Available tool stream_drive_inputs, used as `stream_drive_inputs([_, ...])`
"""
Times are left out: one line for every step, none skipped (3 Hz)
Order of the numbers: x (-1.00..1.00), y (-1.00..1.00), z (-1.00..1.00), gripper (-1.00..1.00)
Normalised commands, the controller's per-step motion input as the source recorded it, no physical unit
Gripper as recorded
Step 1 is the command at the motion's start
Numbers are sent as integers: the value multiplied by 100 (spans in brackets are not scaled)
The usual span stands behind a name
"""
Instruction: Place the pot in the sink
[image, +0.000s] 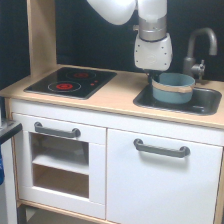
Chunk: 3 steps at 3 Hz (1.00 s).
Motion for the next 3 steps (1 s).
stream_drive_inputs([7, 6, -32, -5])
stream_drive_inputs([1, 4, -34, 6])
stream_drive_inputs([-1, 4, -33, 15])
